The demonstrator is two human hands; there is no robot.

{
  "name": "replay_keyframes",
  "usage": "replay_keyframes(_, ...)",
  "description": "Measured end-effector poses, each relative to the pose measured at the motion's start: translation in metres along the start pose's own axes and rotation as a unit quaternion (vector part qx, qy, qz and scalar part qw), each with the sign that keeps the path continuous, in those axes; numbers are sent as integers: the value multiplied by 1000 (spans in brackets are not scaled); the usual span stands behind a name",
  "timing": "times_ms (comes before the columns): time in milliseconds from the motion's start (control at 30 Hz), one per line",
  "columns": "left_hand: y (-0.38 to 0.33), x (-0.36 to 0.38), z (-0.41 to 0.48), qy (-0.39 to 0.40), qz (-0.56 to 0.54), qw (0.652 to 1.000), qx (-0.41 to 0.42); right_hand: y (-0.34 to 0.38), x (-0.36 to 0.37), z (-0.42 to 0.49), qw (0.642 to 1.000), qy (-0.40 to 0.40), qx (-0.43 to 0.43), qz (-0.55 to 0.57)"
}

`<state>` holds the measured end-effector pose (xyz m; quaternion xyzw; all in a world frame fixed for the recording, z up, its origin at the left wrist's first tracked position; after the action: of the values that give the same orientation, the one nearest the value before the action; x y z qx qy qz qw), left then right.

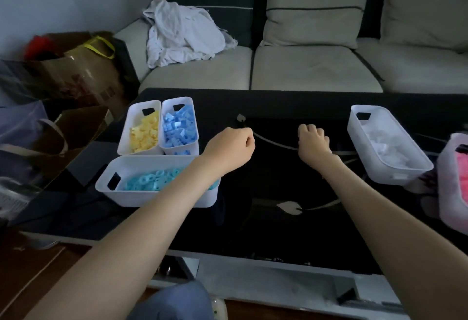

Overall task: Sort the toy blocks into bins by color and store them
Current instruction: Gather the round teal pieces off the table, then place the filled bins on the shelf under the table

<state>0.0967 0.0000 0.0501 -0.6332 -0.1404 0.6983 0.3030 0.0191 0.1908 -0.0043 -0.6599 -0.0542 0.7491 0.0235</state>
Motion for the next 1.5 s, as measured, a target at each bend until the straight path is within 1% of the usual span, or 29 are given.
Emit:
replay_keyframes(67,5,4,5,-5,13,1000,-5,-9,9,7,999,32,-11,-28)
replay_keyframes(133,13,1,7,-9,13,1000,-15,-9,11,11,998,32,-49,-37)
replay_keyframes(200,21,-3,6,-5,14,999,-30,-3,9,13,996,29,-80,-17)
replay_keyframes(300,29,-9,1,0,13,999,-43,21,-3,7,992,19,-113,54)
replay_keyframes(367,31,-16,-2,-11,-6,999,-40,45,-22,-2,980,-13,-135,143)
replay_keyframes(433,36,-35,-8,-41,-44,997,-42,71,-52,-15,957,-66,-153,239)
replay_keyframes(500,48,-59,-15,-83,-57,993,-56,99,-84,-33,929,-136,-199,282)
replay_keyframes(533,56,-70,-20,-95,-44,992,-71,113,-96,-42,916,-156,-232,287)
replay_keyframes(567,65,-80,-25,-97,-28,991,-92,129,-102,-52,906,-157,-267,287)
replay_keyframes(600,72,-87,-31,-94,-20,989,-116,143,-103,-61,901,-139,-299,281)
replay_keyframes(667,83,-100,-46,-83,-18,984,-154,166,-96,-75,900,-70,-354,245)
replay_keyframes(733,85,-105,-56,-72,-18,984,-160,173,-87,-82,904,-16,-373,210)
replay_keyframes(767,81,-105,-58,-64,-17,986,-155,171,-87,-82,905,-10,-369,211)
replay_keyframes(800,80,-103,-61,-56,-14,986,-153,170,-86,-81,907,-13,-358,223)
replay_keyframes(867,60,-97,-59,-43,-12,992,-119,154,-94,-85,913,-35,-340,222)
replay_keyframes(933,29,-84,-50,-33,-20,997,-69,130,-101,-87,925,-48,-318,203)
replay_keyframes(1000,-23,-52,-30,3,-34,999,5,75,-100,-96,947,-60,-251,194)
replay_keyframes(1067,-77,-15,-15,55,-45,996,57,11,-96,-109,966,-80,-173,177)
replay_keyframes(1167,-152,23,1,93,-67,986,117,-81,-96,-133,980,-116,-65,150)
replay_keyframes(1267,-221,55,3,98,-86,975,179,-173,-98,-160,971,-173,52,156)
replay_keyframes(1367,-271,97,-4,132,-94,966,200,-266,-87,-185,945,-225,178,157)
replay_keyframes(1400,-282,113,-7,145,-94,964,201,-295,-79,-193,934,-228,227,153)
replay_keyframes(1433,-289,126,-8,151,-96,964,197,-321,-67,-197,928,-208,274,141)
replay_keyframes(1467,-290,136,-9,151,-98,965,191,-339,-52,-199,930,-159,309,123)
replay_keyframes(1500,-289,144,-10,151,-97,966,185,-353,-35,-200,935,-85,330,96)
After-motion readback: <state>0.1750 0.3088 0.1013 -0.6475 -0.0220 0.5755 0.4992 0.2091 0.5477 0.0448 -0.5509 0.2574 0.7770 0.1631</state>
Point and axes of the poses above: each hand's wrist, its own z-axis towards the middle knuckle, its own x-axis out of the palm, y = z × x, the point moved 5 cm from there along z, towards the middle knuckle, and after that the axes turned 15 degrees about -z, right-handed, at the moved point
